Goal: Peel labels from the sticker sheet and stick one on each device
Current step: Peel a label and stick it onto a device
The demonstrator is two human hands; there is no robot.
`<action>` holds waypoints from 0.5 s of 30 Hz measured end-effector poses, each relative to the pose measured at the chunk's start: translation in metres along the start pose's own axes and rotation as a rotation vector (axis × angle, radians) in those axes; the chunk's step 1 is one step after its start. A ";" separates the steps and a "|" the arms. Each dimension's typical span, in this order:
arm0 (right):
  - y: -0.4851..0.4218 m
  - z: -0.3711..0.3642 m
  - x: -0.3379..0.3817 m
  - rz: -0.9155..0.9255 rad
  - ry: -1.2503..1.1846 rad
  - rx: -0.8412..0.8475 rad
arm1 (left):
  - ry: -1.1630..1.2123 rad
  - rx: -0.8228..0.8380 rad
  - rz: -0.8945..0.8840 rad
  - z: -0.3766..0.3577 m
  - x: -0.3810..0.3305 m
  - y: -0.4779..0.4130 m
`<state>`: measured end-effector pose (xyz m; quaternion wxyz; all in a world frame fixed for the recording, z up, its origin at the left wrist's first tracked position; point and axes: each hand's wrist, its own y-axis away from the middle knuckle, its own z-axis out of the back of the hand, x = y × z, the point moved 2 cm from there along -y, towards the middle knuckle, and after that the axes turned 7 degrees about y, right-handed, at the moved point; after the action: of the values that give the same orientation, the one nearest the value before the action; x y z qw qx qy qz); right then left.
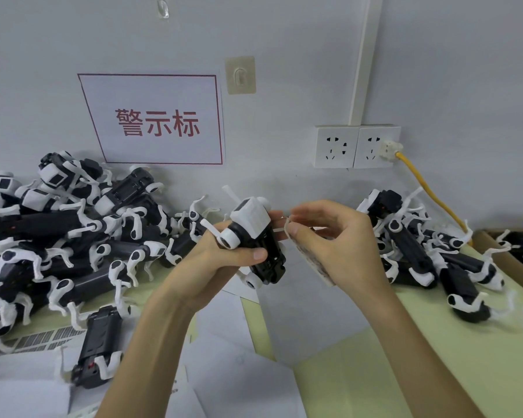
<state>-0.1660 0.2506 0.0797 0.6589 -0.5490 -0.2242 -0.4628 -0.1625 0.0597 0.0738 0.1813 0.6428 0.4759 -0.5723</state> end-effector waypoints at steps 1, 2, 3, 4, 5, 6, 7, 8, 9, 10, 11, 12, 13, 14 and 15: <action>0.000 0.000 0.000 -0.003 0.004 0.010 | -0.018 -0.004 -0.003 0.000 -0.001 0.000; 0.000 0.000 0.001 -0.001 0.011 0.017 | -0.037 -0.006 -0.004 0.000 -0.001 0.001; 0.000 0.000 0.001 0.000 0.022 0.020 | -0.055 -0.005 -0.002 0.000 -0.001 0.001; -0.001 0.000 0.001 0.001 0.033 0.019 | -0.072 -0.004 0.000 0.001 -0.001 0.001; 0.000 0.000 0.002 0.001 0.041 0.017 | -0.087 -0.006 0.004 0.001 -0.001 0.001; 0.000 0.000 0.002 0.003 0.044 0.015 | -0.099 -0.007 0.007 0.000 -0.001 0.001; 0.001 0.000 0.002 0.003 0.041 0.011 | -0.108 -0.003 0.009 -0.001 -0.001 0.001; 0.001 0.000 0.002 0.001 0.031 0.003 | -0.111 0.006 0.010 -0.002 0.000 0.001; 0.002 0.000 0.002 -0.002 0.021 -0.008 | -0.112 0.008 0.012 -0.003 0.000 0.000; 0.002 -0.001 0.003 -0.002 0.013 -0.022 | -0.107 0.001 0.012 -0.003 0.000 0.000; 0.003 -0.001 0.002 -0.001 0.006 -0.035 | -0.102 -0.012 0.011 -0.004 0.000 0.000; 0.003 -0.001 0.002 0.001 0.002 -0.046 | -0.100 -0.024 0.007 -0.004 0.000 0.000; 0.003 -0.002 0.002 0.004 0.002 -0.053 | -0.097 -0.030 0.004 -0.004 0.000 0.000; 0.003 -0.002 0.001 0.009 0.010 -0.054 | -0.094 -0.035 0.002 -0.004 0.000 0.000; 0.003 -0.002 0.001 0.014 0.019 -0.050 | -0.086 -0.041 0.001 -0.004 0.000 -0.001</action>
<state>-0.1637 0.2480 0.0784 0.6503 -0.5625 -0.2024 -0.4687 -0.1606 0.0635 0.0752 0.2154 0.6139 0.4789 -0.5894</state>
